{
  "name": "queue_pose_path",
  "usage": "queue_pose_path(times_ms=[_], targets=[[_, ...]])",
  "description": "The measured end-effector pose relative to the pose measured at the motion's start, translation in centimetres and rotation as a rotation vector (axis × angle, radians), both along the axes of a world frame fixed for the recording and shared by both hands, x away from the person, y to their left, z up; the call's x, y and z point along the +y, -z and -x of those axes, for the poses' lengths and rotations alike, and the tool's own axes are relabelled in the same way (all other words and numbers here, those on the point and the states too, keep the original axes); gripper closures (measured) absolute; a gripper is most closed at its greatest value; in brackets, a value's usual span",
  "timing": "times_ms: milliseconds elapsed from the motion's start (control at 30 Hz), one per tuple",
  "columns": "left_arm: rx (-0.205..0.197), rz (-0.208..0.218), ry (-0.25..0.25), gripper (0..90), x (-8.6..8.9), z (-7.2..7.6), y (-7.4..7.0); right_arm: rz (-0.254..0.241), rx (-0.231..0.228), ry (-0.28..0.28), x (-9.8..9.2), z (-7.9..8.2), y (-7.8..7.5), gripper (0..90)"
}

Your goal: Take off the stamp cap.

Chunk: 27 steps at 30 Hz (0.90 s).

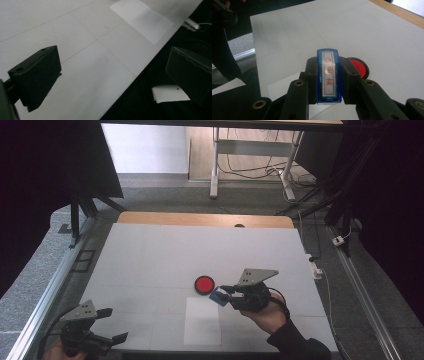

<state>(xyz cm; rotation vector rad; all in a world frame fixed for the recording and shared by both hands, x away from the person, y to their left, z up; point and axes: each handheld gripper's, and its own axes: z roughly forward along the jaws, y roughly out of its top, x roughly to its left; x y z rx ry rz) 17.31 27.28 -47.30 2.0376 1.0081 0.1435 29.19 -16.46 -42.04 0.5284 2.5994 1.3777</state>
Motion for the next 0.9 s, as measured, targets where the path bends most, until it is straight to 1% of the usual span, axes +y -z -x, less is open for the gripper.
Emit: queue_pose_path(times_ms=[67,167,200,300,333,400,500,567,667,833,900], targets=[[-0.012,0.012,0.023,0.2,-0.1,-0.1,-0.1,-0.002,0.0,-0.007,0.0,0.0,0.0,71.0],[-0.04,0.015,0.061,0.7,-0.3,-0.3,-0.2,0.004,-0.008,-0.013,0.1,0.2,-0.2,71.0],[-0.048,0.011,0.072,0.7,-0.4,-0.4,-0.2,0.002,-0.008,-0.014,0.2,0.2,-0.2,71.0],[-0.062,-0.02,0.09,0.1,-1.1,-0.6,-0.3,0.004,-0.012,-0.011,0.2,0.3,-0.4,71.0],[-0.064,-0.028,0.094,0.0,-1.3,-0.6,-0.3,-0.001,-0.007,-0.014,0.2,0.3,-0.4,71.1],[-0.072,-0.022,0.114,0.0,-1.8,-0.8,-0.4,-0.007,-0.003,-0.019,0.2,0.3,-0.4,71.0],[-0.066,0.013,0.143,0.0,-2.4,-1.1,-0.5,-0.012,-0.004,-0.034,0.3,0.4,-0.5,71.0],[-0.067,0.027,0.161,0.0,-2.8,-1.4,-0.5,-0.009,-0.006,-0.041,0.4,0.5,-0.6,71.0],[-0.071,0.029,0.185,0.0,-3.5,-1.8,-0.5,-0.014,-0.008,-0.048,0.6,0.6,-0.7,71.1],[-0.057,0.007,0.203,0.0,-4.5,-2.7,-0.6,-0.014,-0.003,-0.053,0.7,0.7,-0.8,71.1],[-0.055,-0.002,0.211,0.0,-4.8,-3.0,-0.7,-0.02,-0.001,-0.066,0.8,0.6,-0.8,71.1]])
